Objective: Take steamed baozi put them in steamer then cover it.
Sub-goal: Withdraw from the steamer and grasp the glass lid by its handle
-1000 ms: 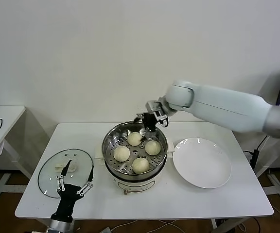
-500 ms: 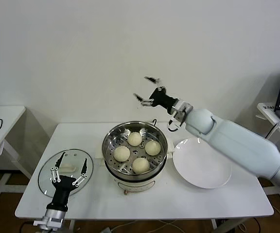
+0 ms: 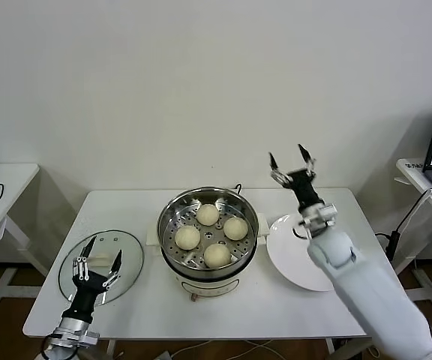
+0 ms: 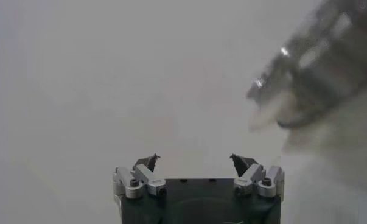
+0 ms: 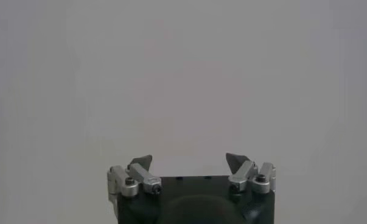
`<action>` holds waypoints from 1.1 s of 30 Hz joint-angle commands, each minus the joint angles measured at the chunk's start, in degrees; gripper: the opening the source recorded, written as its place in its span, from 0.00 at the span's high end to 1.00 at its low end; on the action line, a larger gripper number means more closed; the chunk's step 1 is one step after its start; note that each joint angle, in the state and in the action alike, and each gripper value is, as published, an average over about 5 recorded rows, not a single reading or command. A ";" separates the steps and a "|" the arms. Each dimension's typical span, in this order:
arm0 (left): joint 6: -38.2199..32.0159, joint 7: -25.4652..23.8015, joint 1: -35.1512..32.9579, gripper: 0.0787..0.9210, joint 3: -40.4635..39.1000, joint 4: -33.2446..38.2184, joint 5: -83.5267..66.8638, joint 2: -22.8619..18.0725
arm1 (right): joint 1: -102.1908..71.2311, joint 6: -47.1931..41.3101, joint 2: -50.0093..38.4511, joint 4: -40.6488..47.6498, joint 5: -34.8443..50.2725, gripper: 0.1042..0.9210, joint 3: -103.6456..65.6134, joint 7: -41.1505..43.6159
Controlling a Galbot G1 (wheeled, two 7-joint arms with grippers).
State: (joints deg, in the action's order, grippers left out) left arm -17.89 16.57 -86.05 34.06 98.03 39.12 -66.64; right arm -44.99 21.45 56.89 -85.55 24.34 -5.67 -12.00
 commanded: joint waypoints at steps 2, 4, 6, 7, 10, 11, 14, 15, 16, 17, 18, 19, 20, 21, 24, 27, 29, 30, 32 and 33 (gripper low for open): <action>5.86 2.21 0.18 0.12 2.60 -8.56 25.09 1.14 | -22.40 2.59 7.55 -2.18 -3.80 0.12 -20.89 0.40; 6.55 3.01 0.54 0.12 2.80 -9.46 26.94 1.07 | -23.45 2.54 8.06 -2.47 -4.08 0.12 -21.07 0.98; 6.99 4.36 1.36 0.12 2.89 -10.71 28.92 0.94 | -24.21 2.51 8.59 -2.68 -4.42 0.12 -21.07 1.39; 7.15 5.06 1.88 0.12 2.93 -11.41 29.81 0.87 | -24.53 2.47 8.85 -2.76 -4.51 0.12 -21.05 1.59; 7.55 6.69 3.56 0.12 2.80 -13.35 31.43 0.81 | -24.99 2.41 9.69 -2.82 -4.89 0.12 -21.00 1.96; 7.72 7.03 4.09 0.12 2.70 -13.95 31.63 0.83 | -25.10 2.39 9.92 -2.79 -5.04 0.12 -20.93 2.06; 7.97 7.40 5.71 0.12 2.38 -15.74 32.01 0.88 | -25.33 2.36 10.60 -2.63 -5.57 0.12 -20.61 2.34; 8.03 7.45 6.26 0.12 2.24 -16.27 32.00 0.90 | -25.36 2.36 10.82 -2.56 -5.73 0.12 -20.51 2.39; 8.05 7.48 6.70 0.12 2.13 -16.68 32.01 0.92 | -25.37 2.36 10.99 -2.50 -5.84 0.12 -20.44 2.43; 8.21 7.52 7.35 0.12 1.99 -17.23 32.04 0.94 | -25.38 2.35 11.13 -2.44 -5.95 0.12 -20.34 2.51; 8.37 7.55 7.91 0.12 1.87 -17.72 32.13 0.96 | -25.38 2.35 11.25 -2.38 -6.05 0.12 -20.26 2.56; 8.55 7.55 8.44 0.12 1.73 -18.21 32.22 1.02 | -25.39 2.34 11.33 -2.33 -6.13 0.12 -20.19 2.62; 8.74 7.55 9.01 0.12 1.55 -18.81 32.31 1.10 | -25.42 2.34 11.39 -2.27 -6.21 0.12 -20.11 2.70; 8.94 7.53 9.66 0.12 1.35 -19.47 32.44 1.18 | -25.46 2.35 11.47 -2.18 -6.31 0.12 -20.03 2.78; 9.29 7.46 10.87 0.12 0.85 -20.73 32.77 1.36 | -25.54 2.40 11.67 -1.93 -6.50 0.12 -19.99 2.97; 9.57 7.37 11.83 0.12 0.43 -21.55 33.01 1.40 | -25.57 2.51 11.83 -1.64 -6.67 0.12 -20.04 3.23; 9.70 7.27 12.38 0.12 0.15 -21.99 33.05 1.39 | -25.59 2.58 11.88 -1.48 -6.75 0.12 -20.05 3.42; 9.80 7.23 12.66 0.12 0.04 -22.15 33.03 1.38 | -25.61 2.62 11.91 -1.42 -6.79 0.12 -20.06 3.51; 9.95 7.14 13.18 0.12 -0.07 -22.22 32.98 1.34 | -25.65 2.68 11.98 -1.32 -6.83 0.12 -20.11 3.67; 10.05 7.11 13.45 0.12 -0.12 -22.19 32.97 1.33 | -25.68 2.71 12.03 -1.28 -6.88 0.12 -20.13 3.74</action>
State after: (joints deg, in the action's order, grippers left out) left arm -8.94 23.25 -76.08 34.55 78.99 70.04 -65.41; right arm -69.37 23.97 68.17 -86.83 17.87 -24.84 -8.66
